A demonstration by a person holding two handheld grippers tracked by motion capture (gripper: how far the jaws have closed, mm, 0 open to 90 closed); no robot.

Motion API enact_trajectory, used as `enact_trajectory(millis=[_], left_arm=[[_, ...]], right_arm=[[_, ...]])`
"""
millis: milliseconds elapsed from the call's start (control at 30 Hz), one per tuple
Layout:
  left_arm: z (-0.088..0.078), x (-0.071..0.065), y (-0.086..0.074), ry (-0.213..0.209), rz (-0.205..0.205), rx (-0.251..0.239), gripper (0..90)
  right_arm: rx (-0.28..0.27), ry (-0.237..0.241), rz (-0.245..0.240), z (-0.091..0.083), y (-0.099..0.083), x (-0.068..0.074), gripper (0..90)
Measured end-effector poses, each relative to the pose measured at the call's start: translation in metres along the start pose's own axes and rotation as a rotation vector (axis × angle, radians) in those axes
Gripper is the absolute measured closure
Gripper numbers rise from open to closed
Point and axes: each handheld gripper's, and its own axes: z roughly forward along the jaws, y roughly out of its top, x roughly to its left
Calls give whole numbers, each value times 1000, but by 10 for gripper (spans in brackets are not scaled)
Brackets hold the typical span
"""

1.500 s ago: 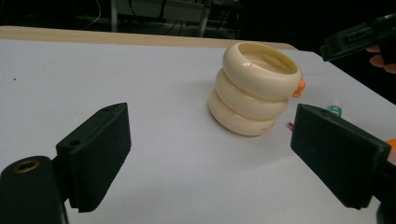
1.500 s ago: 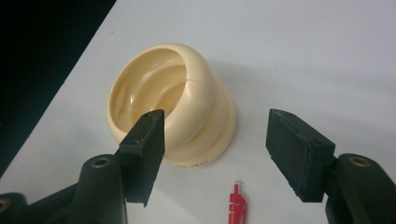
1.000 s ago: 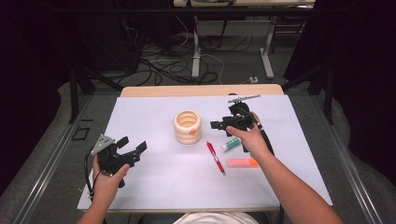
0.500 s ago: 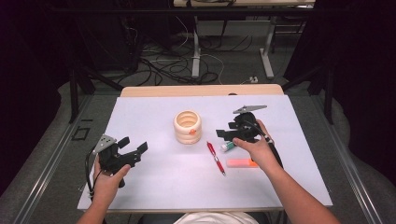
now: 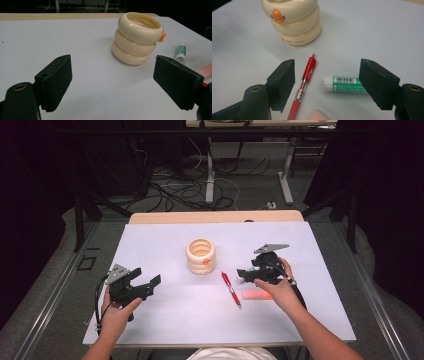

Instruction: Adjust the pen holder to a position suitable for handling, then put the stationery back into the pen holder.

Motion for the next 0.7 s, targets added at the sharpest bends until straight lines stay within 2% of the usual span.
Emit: enact_trajectory(millis=[100, 267, 400, 533, 600, 667, 700], left_arm=[[1, 0, 0, -2, 12, 16, 158], [1, -1, -1, 1, 13, 14, 158], [1, -1, -1, 3, 17, 14, 158], [1, -2, -1, 3, 17, 15, 158], [1, -2, -1, 3, 19, 14, 158], [1, -2, -1, 2, 20, 17, 158], [1, -2, -1, 2, 21, 17, 158]], right_arm=[[16, 0, 2, 2, -3, -1, 300], [37, 6, -3, 5, -5, 2, 324], [52, -10, -35, 7, -5, 6, 322], [71, 3, -59, 8, -4, 9, 336], [79, -1, -59, 10, -4, 11, 343], [93, 3, -54, 12, -4, 13, 386], [121, 4, -44, 12, -4, 14, 399]])
